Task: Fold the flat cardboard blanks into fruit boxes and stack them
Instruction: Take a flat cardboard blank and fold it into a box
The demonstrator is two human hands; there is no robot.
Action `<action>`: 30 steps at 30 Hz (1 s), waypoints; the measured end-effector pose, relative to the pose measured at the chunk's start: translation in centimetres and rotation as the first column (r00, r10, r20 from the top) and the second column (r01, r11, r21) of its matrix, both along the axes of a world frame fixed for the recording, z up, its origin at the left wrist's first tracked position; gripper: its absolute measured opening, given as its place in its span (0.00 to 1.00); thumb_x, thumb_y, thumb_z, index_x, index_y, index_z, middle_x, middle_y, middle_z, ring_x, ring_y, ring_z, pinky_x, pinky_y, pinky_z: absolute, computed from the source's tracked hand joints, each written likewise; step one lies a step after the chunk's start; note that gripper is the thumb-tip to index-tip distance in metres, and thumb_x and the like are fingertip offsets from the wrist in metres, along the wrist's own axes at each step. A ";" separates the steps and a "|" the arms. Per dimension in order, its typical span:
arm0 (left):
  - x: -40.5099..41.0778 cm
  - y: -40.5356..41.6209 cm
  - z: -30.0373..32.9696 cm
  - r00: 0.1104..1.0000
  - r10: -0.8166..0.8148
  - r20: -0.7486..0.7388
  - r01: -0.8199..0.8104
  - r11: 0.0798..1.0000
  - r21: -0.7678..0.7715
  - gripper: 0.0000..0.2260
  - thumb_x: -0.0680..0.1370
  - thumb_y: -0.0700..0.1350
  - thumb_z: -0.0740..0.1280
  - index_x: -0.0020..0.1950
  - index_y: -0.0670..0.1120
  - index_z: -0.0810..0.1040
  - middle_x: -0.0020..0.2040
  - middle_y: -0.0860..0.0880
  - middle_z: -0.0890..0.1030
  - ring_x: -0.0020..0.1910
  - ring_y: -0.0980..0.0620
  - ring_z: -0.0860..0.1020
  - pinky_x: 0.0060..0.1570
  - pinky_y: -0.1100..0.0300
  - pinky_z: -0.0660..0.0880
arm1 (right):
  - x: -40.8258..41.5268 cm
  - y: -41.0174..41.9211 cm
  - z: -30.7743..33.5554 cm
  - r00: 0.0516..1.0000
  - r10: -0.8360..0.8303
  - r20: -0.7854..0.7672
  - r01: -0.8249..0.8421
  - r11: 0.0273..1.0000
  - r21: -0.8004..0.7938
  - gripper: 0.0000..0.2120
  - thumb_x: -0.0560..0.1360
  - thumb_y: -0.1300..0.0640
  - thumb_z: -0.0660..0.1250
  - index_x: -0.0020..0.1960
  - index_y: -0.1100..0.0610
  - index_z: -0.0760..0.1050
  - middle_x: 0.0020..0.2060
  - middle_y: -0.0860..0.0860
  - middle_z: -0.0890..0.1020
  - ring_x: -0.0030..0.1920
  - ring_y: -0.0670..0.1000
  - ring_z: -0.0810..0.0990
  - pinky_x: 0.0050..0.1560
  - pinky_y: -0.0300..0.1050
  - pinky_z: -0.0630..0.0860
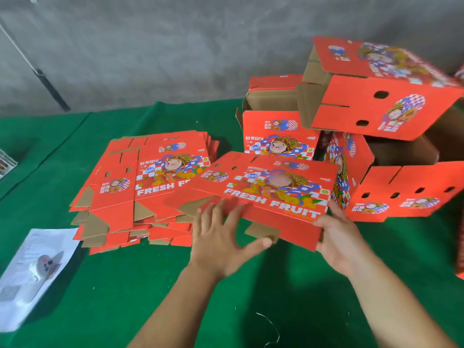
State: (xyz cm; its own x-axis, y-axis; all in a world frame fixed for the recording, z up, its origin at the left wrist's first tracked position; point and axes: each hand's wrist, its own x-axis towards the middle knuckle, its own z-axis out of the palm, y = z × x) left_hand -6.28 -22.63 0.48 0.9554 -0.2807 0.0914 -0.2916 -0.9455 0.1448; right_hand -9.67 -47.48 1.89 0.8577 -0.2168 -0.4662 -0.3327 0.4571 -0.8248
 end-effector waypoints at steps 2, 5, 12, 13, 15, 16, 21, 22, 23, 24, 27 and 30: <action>0.6 2.8 0.0 0.996 0.071 -0.050 -0.072 0.997 -0.019 0.48 0.66 0.86 0.45 0.82 0.65 0.49 0.82 0.47 0.57 0.82 0.41 0.52 0.79 0.40 0.41 | -0.7 -1.7 0.3 0.997 -0.055 -0.047 0.056 0.998 0.014 0.25 0.77 0.74 0.56 0.62 0.50 0.78 0.54 0.55 0.87 0.49 0.54 0.87 0.39 0.52 0.84; 1.9 6.6 0.3 0.959 0.254 -0.130 -0.269 0.956 -0.114 0.50 0.66 0.81 0.49 0.84 0.58 0.47 0.83 0.47 0.56 0.82 0.40 0.53 0.79 0.39 0.47 | -2.1 -4.0 0.5 0.985 -0.091 -0.145 0.098 0.994 0.043 0.23 0.75 0.73 0.57 0.60 0.54 0.78 0.47 0.54 0.88 0.38 0.50 0.88 0.29 0.42 0.81; 2.8 7.9 0.6 0.973 0.199 -0.113 -0.227 0.790 -0.570 0.21 0.77 0.48 0.75 0.69 0.52 0.77 0.60 0.57 0.82 0.61 0.50 0.81 0.53 0.56 0.74 | -4.0 -6.0 0.7 0.964 0.004 -0.266 -0.037 0.992 -0.122 0.19 0.75 0.66 0.60 0.60 0.54 0.80 0.42 0.51 0.88 0.35 0.49 0.87 0.34 0.44 0.79; 2.6 7.5 0.6 0.975 0.223 -0.019 -0.195 0.802 -0.565 0.18 0.76 0.45 0.76 0.65 0.52 0.80 0.55 0.57 0.83 0.58 0.48 0.81 0.52 0.54 0.73 | -4.0 -6.1 0.9 0.963 0.014 -0.271 -0.052 0.990 -0.134 0.18 0.76 0.65 0.60 0.61 0.54 0.80 0.42 0.51 0.88 0.36 0.49 0.87 0.35 0.44 0.79; 2.2 6.7 0.7 0.930 0.342 0.136 -0.234 0.835 -0.498 0.15 0.74 0.45 0.78 0.59 0.55 0.84 0.47 0.55 0.82 0.56 0.41 0.77 0.55 0.46 0.67 | -3.8 -6.3 1.2 0.964 -0.019 -0.264 -0.011 0.994 -0.113 0.19 0.77 0.64 0.60 0.63 0.52 0.80 0.44 0.50 0.87 0.37 0.49 0.85 0.42 0.46 0.78; 2.1 6.4 0.9 0.894 0.413 0.173 -0.295 0.834 -0.467 0.14 0.73 0.45 0.78 0.56 0.58 0.84 0.44 0.55 0.78 0.57 0.39 0.74 0.56 0.44 0.64 | -3.7 -6.3 1.4 0.967 -0.047 -0.249 0.028 0.996 -0.079 0.19 0.78 0.64 0.60 0.64 0.51 0.79 0.46 0.51 0.85 0.34 0.47 0.82 0.41 0.45 0.77; 1.7 6.3 1.6 0.864 0.494 0.097 -0.398 0.788 -0.469 0.12 0.70 0.51 0.80 0.51 0.60 0.85 0.57 0.48 0.62 0.63 0.35 0.65 0.62 0.32 0.65 | -3.3 -6.0 2.3 0.989 -0.128 -0.072 0.131 0.991 0.029 0.15 0.79 0.56 0.62 0.59 0.60 0.82 0.41 0.53 0.83 0.30 0.48 0.76 0.36 0.41 0.75; 1.5 6.3 1.9 0.882 0.437 0.174 -0.322 0.831 -0.454 0.10 0.68 0.52 0.80 0.49 0.58 0.87 0.59 0.46 0.66 0.63 0.34 0.66 0.61 0.35 0.66 | -3.1 -5.7 2.5 0.982 -0.184 -0.028 0.185 0.983 0.016 0.14 0.79 0.53 0.62 0.56 0.58 0.82 0.43 0.52 0.83 0.35 0.50 0.78 0.44 0.45 0.75; 1.4 6.4 2.2 0.904 0.349 0.246 -0.217 0.872 -0.438 0.09 0.68 0.52 0.80 0.46 0.55 0.87 0.58 0.46 0.72 0.61 0.35 0.71 0.58 0.41 0.67 | -3.0 -5.4 2.7 0.968 -0.253 0.001 0.253 0.968 0.000 0.12 0.78 0.51 0.62 0.53 0.54 0.82 0.45 0.49 0.83 0.43 0.51 0.79 0.53 0.49 0.73; 1.5 6.5 2.6 0.930 0.240 0.277 -0.097 0.889 -0.447 0.08 0.69 0.51 0.79 0.45 0.52 0.87 0.54 0.48 0.78 0.56 0.38 0.76 0.54 0.46 0.70 | -2.7 -5.0 2.9 0.948 -0.317 0.030 0.317 0.948 0.006 0.08 0.78 0.50 0.63 0.50 0.50 0.80 0.47 0.47 0.83 0.51 0.52 0.79 0.61 0.52 0.70; 2.1 6.7 4.4 0.974 0.068 0.216 0.069 0.818 -0.572 0.03 0.73 0.48 0.77 0.45 0.50 0.87 0.44 0.54 0.82 0.43 0.53 0.81 0.43 0.51 0.79 | -2.4 -4.1 2.6 0.892 -0.438 0.110 0.434 0.899 0.067 0.07 0.78 0.50 0.63 0.52 0.50 0.77 0.54 0.48 0.80 0.60 0.51 0.75 0.71 0.52 0.64; 2.9 6.5 5.4 0.979 0.112 0.171 0.029 0.753 -0.657 0.09 0.78 0.46 0.73 0.46 0.61 0.81 0.44 0.60 0.81 0.45 0.64 0.79 0.44 0.62 0.76 | -2.3 -3.2 2.0 0.915 -0.390 0.098 0.389 0.921 0.032 0.26 0.83 0.41 0.56 0.69 0.58 0.77 0.62 0.54 0.79 0.57 0.53 0.75 0.58 0.50 0.67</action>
State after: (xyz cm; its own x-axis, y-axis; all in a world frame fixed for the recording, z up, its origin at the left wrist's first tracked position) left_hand -3.40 -16.14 5.92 0.9086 -0.0456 0.4151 -0.3422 -0.6510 0.6775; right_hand -11.94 -50.70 3.89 0.7488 -0.5386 -0.3862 -0.0418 0.5432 -0.8386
